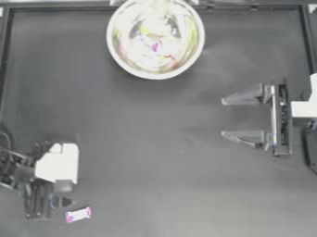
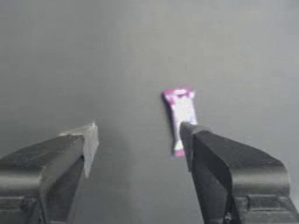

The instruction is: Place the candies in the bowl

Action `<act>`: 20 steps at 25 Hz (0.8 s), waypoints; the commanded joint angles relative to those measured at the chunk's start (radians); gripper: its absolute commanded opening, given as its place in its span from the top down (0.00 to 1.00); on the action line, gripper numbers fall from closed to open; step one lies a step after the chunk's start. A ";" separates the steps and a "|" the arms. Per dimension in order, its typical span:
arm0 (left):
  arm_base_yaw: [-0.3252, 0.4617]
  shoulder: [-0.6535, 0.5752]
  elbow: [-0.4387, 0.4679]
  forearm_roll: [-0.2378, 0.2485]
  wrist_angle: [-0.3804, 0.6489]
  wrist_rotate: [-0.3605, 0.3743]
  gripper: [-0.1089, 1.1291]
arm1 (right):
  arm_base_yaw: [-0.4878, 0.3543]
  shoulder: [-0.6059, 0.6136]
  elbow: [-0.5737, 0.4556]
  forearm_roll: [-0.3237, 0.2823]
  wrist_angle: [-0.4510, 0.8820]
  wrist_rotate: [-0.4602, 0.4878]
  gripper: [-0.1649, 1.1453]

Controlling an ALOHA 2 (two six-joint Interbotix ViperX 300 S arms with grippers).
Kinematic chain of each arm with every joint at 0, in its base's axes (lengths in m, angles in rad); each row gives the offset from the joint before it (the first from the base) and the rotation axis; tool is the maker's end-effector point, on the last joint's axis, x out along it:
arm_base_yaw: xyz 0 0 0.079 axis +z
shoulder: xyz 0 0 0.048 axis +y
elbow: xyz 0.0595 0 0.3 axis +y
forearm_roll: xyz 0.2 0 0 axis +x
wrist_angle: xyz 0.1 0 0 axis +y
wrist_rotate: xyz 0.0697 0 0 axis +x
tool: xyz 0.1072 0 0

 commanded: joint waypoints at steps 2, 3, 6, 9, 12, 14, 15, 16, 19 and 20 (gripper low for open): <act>-0.034 0.074 -0.069 0.002 0.026 -0.034 0.17 | 0.000 -0.003 -0.018 -0.002 -0.011 0.000 0.11; -0.040 0.089 -0.078 -0.002 0.028 -0.044 0.17 | 0.000 -0.003 -0.018 -0.003 -0.011 0.000 0.11; -0.048 0.137 -0.103 -0.023 0.029 -0.084 0.17 | 0.000 -0.003 -0.018 -0.003 -0.011 0.000 0.11; -0.064 0.167 -0.117 -0.037 0.031 -0.110 0.17 | 0.000 -0.003 -0.017 -0.006 -0.011 0.000 0.11; -0.080 0.196 -0.129 -0.043 0.032 -0.138 0.18 | 0.000 -0.003 -0.015 -0.006 -0.011 0.000 0.11; -0.081 0.216 -0.132 -0.040 0.038 -0.161 0.18 | 0.000 -0.003 -0.014 -0.006 -0.017 0.000 0.11; -0.081 0.227 -0.132 -0.038 0.044 -0.172 0.18 | 0.000 -0.003 -0.014 -0.006 -0.020 0.000 0.11; -0.084 0.239 -0.132 -0.035 0.049 -0.183 0.18 | 0.000 -0.003 -0.014 -0.006 -0.021 -0.002 0.11; -0.095 0.273 -0.143 -0.026 0.052 -0.204 0.18 | 0.000 -0.002 -0.012 -0.006 -0.021 -0.003 0.11; -0.100 0.284 -0.146 -0.023 0.052 -0.207 0.18 | 0.000 -0.003 -0.012 -0.006 -0.023 -0.003 0.11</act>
